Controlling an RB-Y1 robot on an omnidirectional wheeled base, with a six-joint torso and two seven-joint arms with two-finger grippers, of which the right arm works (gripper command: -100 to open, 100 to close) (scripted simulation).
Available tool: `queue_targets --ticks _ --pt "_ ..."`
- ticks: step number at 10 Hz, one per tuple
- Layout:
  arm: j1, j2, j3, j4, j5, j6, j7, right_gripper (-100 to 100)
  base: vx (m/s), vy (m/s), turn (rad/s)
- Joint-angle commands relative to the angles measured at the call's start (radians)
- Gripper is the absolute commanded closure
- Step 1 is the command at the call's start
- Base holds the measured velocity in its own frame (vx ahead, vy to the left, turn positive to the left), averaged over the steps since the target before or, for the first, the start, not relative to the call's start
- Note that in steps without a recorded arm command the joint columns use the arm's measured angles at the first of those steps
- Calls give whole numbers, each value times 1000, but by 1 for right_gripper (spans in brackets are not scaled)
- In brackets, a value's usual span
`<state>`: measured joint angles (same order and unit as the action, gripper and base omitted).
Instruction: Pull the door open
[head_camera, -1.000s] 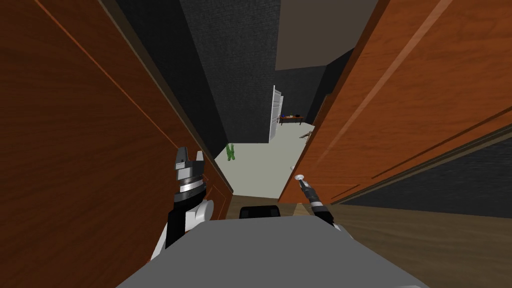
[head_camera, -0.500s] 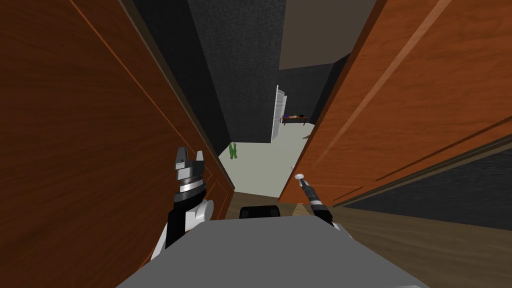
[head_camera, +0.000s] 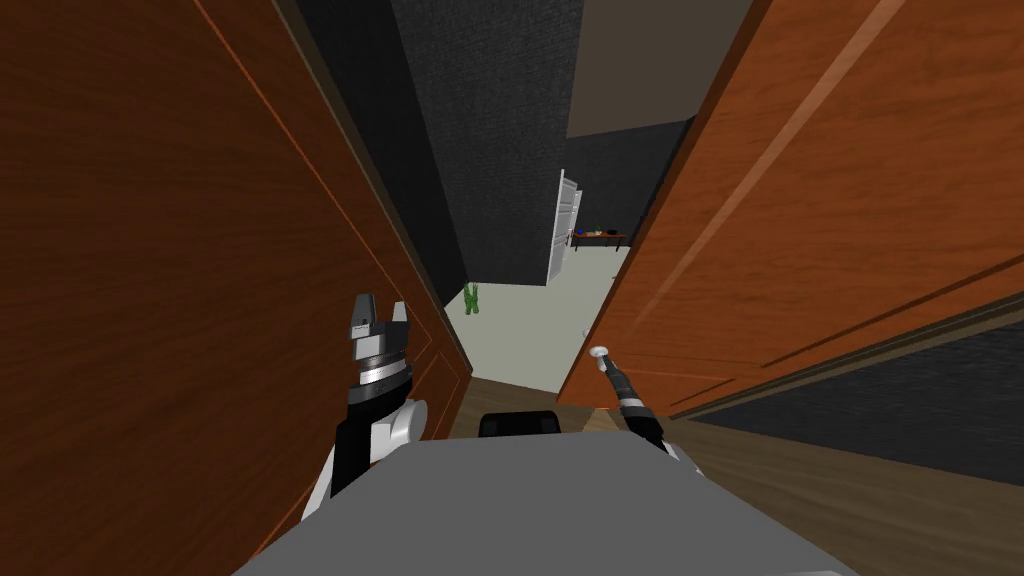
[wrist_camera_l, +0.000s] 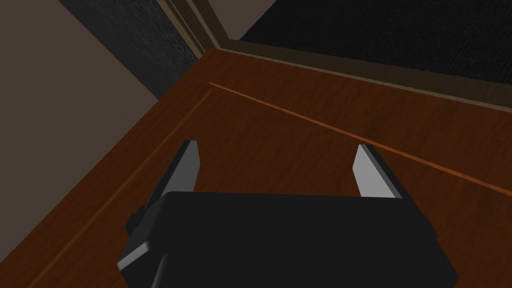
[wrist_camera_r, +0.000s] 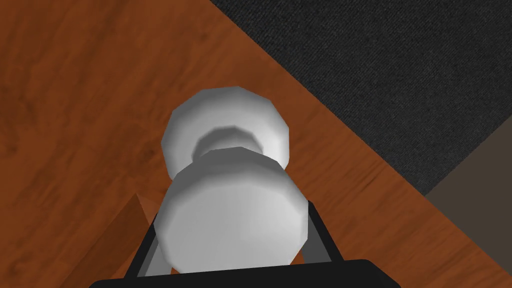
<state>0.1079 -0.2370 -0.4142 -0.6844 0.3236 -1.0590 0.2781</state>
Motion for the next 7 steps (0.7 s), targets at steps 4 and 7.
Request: queue_targets --ticks 4,7 --pt "-16 -2 -2 13 -45 12 -109 100 -69 -33 106" --pt "-30 -1 -1 25 -79 22 -192 100 -78 -34 122"
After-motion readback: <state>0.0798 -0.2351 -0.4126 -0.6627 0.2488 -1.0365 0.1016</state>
